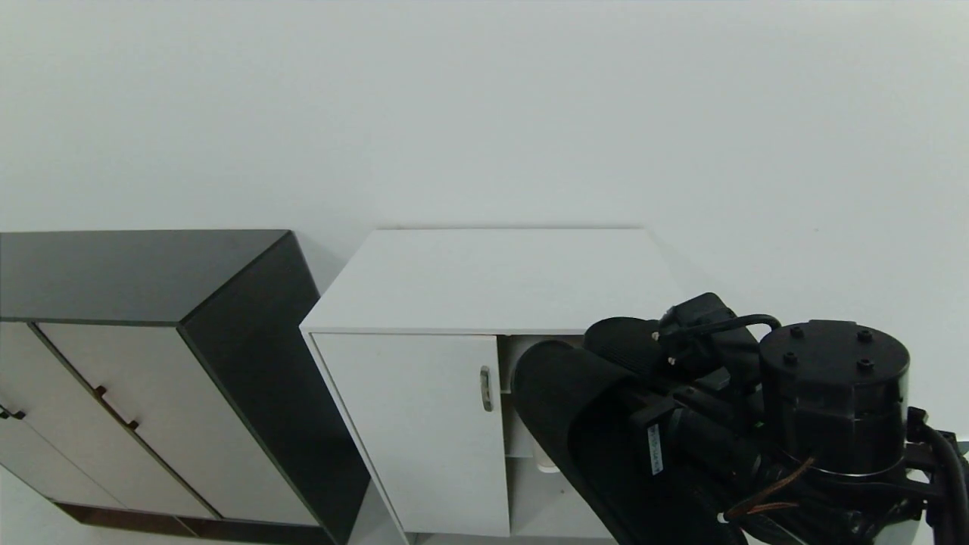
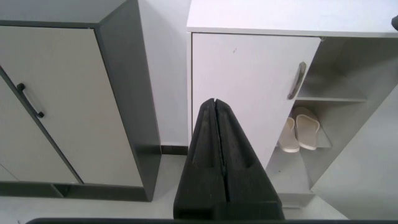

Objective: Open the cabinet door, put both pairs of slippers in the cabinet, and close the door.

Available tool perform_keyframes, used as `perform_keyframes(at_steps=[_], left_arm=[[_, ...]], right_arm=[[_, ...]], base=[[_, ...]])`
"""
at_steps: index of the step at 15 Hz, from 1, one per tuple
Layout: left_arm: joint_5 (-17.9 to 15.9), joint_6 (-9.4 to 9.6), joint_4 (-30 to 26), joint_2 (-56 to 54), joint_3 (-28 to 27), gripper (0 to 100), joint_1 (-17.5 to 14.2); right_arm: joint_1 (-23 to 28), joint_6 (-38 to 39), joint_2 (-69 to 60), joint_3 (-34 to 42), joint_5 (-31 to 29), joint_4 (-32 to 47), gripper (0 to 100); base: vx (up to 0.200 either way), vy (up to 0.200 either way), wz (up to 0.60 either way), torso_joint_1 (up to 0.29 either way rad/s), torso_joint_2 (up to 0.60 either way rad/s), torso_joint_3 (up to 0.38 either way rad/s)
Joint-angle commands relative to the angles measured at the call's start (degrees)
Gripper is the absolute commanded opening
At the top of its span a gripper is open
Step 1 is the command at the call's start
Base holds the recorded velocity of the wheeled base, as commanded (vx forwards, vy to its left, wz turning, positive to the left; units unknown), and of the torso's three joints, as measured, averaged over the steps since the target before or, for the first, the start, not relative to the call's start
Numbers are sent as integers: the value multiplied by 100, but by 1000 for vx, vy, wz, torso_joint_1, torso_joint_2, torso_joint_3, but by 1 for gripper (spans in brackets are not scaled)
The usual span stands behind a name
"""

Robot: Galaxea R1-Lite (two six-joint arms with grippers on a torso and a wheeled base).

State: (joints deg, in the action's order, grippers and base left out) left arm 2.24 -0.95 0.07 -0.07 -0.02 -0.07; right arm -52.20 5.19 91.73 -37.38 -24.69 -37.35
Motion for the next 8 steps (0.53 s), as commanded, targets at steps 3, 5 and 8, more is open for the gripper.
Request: perform_keyframes(at_steps=[3,5,8], left_arm=[[4,-2,1,7,2,0,-1],[4,-2,1,7,2,0,-1],[4,-10,1,7,-6,0,-1]], right_arm=[[-1,-1,29,20,-1,0,0],[-1,-1,29,29,-1,0,0],[-1,-1,29,46,-1,0,0]], base=[[0,0,0,-71,164,94],[0,0,0,-207,478,268],[0,0,0,-232,546,305]])
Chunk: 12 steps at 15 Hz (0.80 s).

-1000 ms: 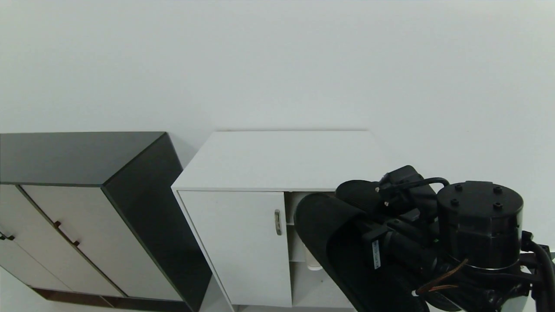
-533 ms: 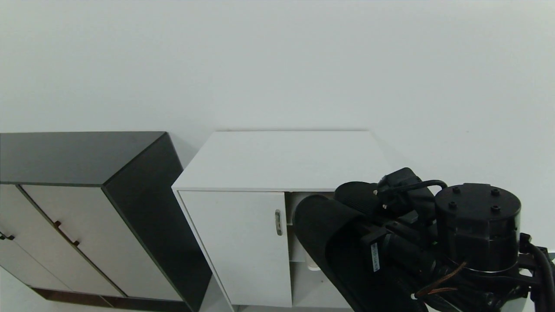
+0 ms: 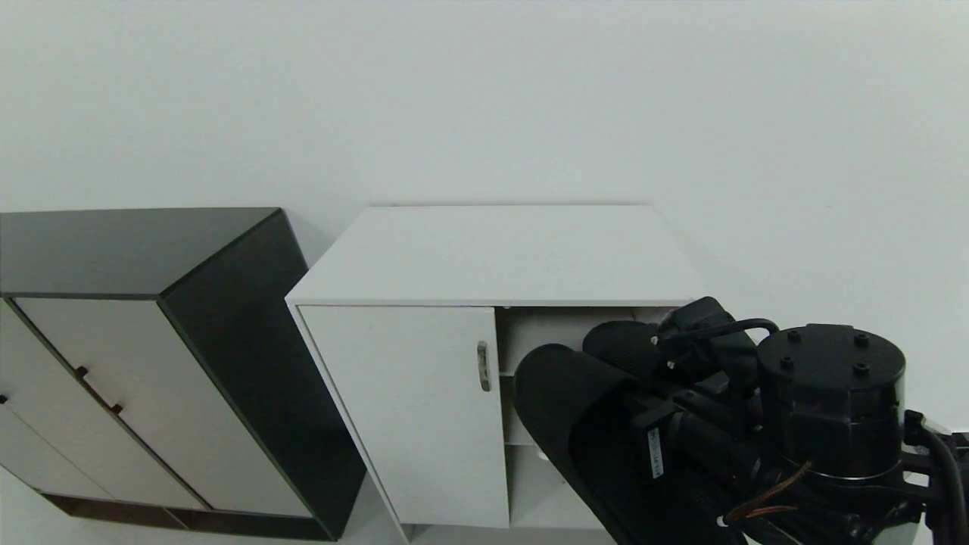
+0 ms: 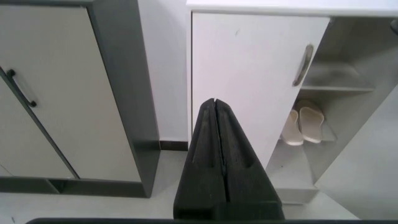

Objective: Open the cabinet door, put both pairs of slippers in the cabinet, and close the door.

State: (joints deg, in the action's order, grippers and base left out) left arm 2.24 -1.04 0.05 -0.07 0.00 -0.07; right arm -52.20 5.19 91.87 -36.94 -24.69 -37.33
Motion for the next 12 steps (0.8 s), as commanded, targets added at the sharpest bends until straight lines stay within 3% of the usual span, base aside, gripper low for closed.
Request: perform_keyframes(at_steps=[1,12], left_arm=[[4,-2,4,7,0,0,-1],[4,-2,4,7,-9,0,-1]], right_arm=[[-1,-1,15,2,-1,-3,0],[-1,-1,15,64,8,-47,0]], base=[[0,0,0,-232,549,330],[0,0,0,-195,516,320]])
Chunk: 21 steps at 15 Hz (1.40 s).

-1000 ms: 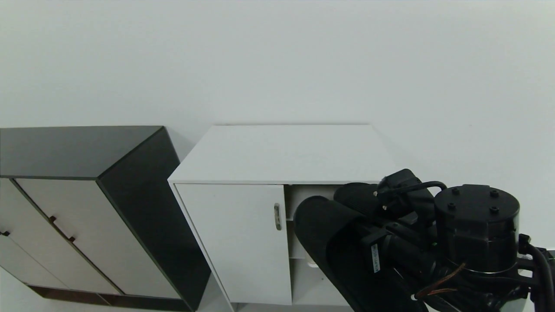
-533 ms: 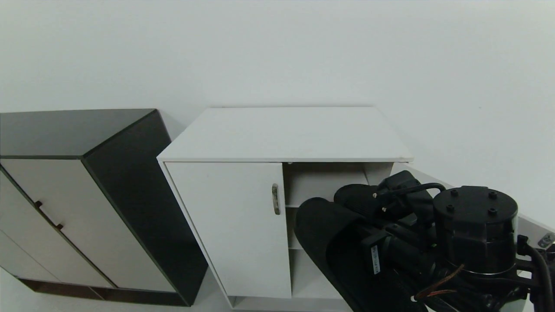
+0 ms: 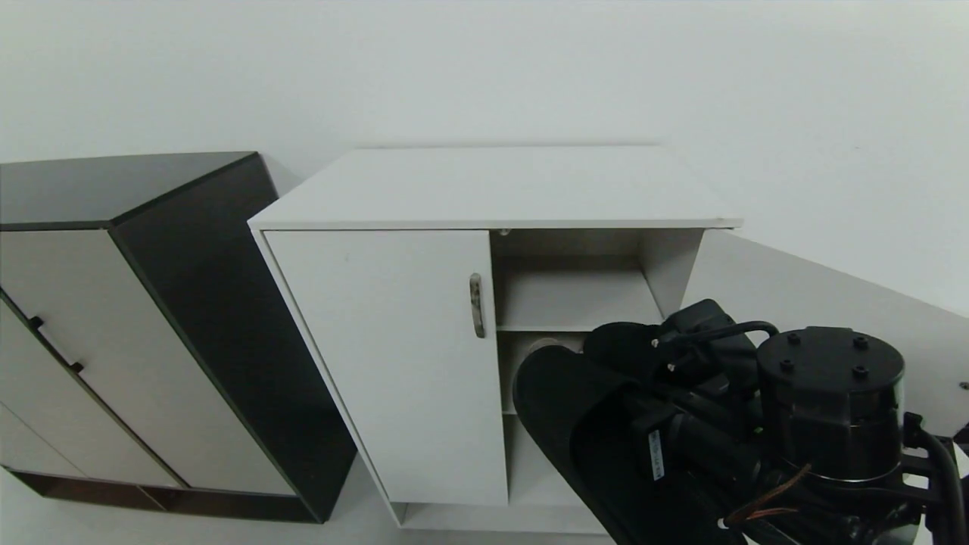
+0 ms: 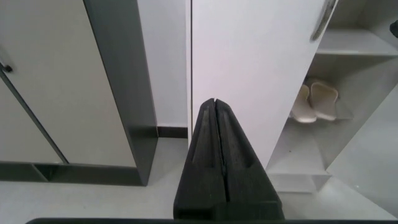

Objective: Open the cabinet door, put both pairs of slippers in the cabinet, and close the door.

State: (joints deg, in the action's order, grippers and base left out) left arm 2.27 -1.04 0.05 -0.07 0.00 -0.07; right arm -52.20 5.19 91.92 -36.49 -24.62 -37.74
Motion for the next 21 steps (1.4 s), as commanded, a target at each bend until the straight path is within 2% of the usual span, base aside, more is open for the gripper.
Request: perform_keyframes(at_steps=[1,13,19,20,21], left_arm=[[2,-2,4,7,0,0,-1],[2,-2,4,7,0,0,-1],[2,-2,4,7,-9,0,-1],[2,-2,4,7,0,0,-1],[-7,7,4,7,0,0,-1]], right_arm=[[-1,-1,10,36,2,-58,0],[-1,-1,54,71,2,-84,0],[-1,-18,239,36,-42,-348,0],[-1,-27,388,-78,-209,-339,0],[-27,-1,916,-614,-1123,-286,0]], base=[[0,0,0,-159,481,330],[0,0,0,-89,452,364],[0,0,0,-3,86,76],[0,0,0,0,0,0],[0,0,0,0,0,0]])
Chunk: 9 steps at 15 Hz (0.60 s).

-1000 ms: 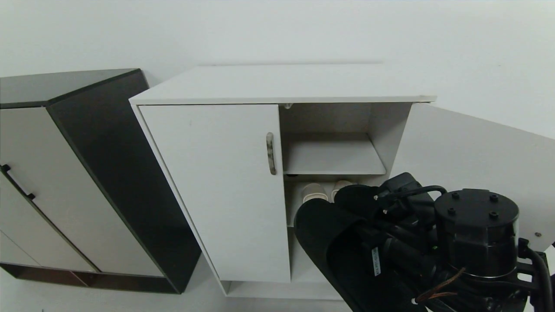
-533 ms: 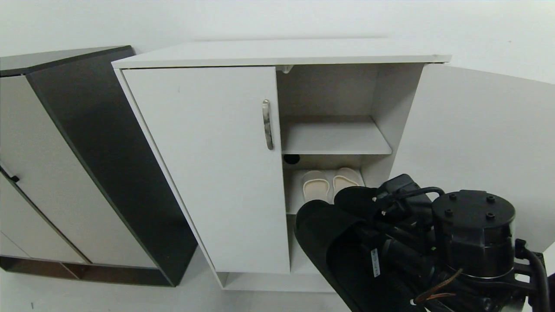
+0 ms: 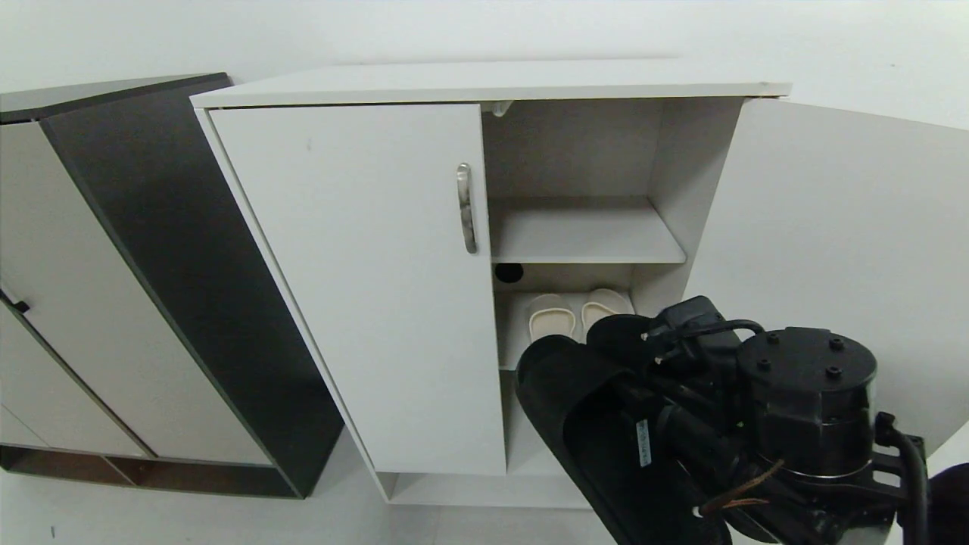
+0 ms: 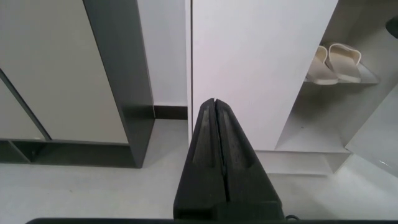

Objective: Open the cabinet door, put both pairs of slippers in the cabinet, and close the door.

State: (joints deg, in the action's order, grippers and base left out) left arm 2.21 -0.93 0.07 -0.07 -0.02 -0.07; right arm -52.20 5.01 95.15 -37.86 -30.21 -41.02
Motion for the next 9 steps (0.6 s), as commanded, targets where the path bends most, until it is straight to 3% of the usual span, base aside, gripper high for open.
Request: perform_keyframes(at_steps=[1,2,4,6,9], left_arm=[[-1,5,1,7,2,0,-1],[-1,5,1,7,2,0,-1],[-1,5,1,7,2,0,-1],[-1,14,1,7,2,0,-1],[-1,14,1,7,2,0,-1]], right_arm=[[-36,97,944,-863,-943,112,0],[-53,264,1102,-1135,-969,296,0],[-89,993,1120,-1944,-1013,1527,0],[-89,1336,1023,-2691,-1585,2652,0],[-89,1169,997,-3183,-1866,2713,0]], base=[[0,0,0,0,0,0],[0,0,0,0,0,0],[0,0,0,0,0,0],[0,0,0,0,0,0],[0,0,0,0,0,0]])
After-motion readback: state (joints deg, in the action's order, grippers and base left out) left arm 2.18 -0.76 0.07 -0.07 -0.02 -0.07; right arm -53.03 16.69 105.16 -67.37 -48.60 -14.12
